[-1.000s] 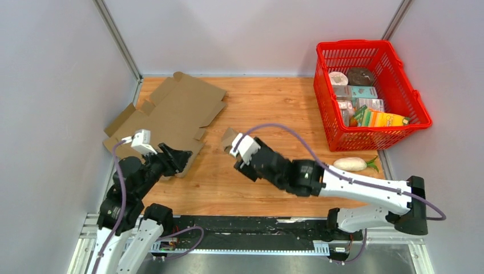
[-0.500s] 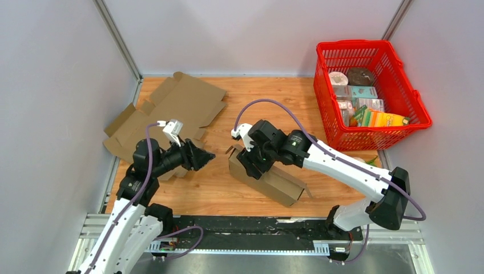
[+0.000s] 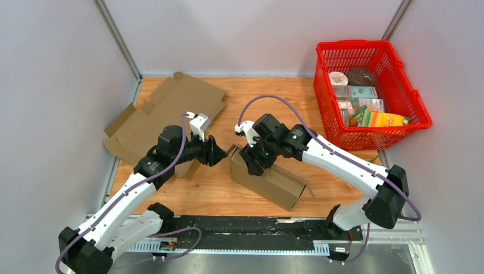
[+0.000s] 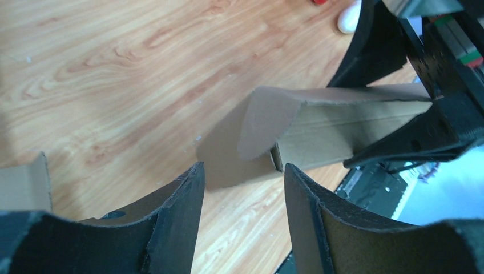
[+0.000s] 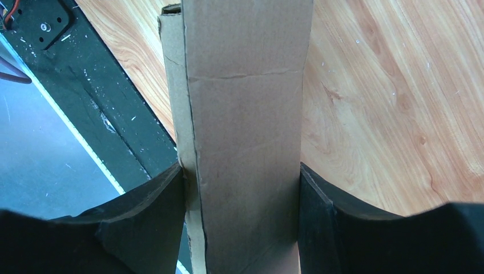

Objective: Fold the paper box

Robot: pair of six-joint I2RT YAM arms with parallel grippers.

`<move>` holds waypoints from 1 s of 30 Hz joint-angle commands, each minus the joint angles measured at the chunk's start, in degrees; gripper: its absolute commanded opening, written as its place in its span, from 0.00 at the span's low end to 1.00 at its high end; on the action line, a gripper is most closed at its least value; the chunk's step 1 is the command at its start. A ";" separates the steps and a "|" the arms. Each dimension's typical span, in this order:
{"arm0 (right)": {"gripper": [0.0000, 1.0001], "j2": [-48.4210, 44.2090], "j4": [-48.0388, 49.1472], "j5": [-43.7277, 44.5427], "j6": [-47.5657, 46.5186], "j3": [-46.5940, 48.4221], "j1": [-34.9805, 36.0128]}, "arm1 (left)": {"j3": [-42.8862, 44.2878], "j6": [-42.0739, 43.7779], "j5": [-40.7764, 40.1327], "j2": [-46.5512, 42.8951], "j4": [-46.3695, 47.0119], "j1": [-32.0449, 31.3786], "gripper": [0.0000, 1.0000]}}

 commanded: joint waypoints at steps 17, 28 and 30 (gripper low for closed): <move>0.31 -0.13 1.27 -3.85 1.58 0.50 0.09 | 8.67 5.10 -2.90 10.75 1.19 -3.27 0.45; 0.40 0.23 0.40 2.21 2.01 1.28 1.15 | 16.24 2.48 3.16 11.56 -9.98 -3.27 0.00; 0.41 -0.04 0.66 1.96 2.28 1.20 1.15 | 16.68 1.06 4.75 11.64 -11.03 -3.18 0.00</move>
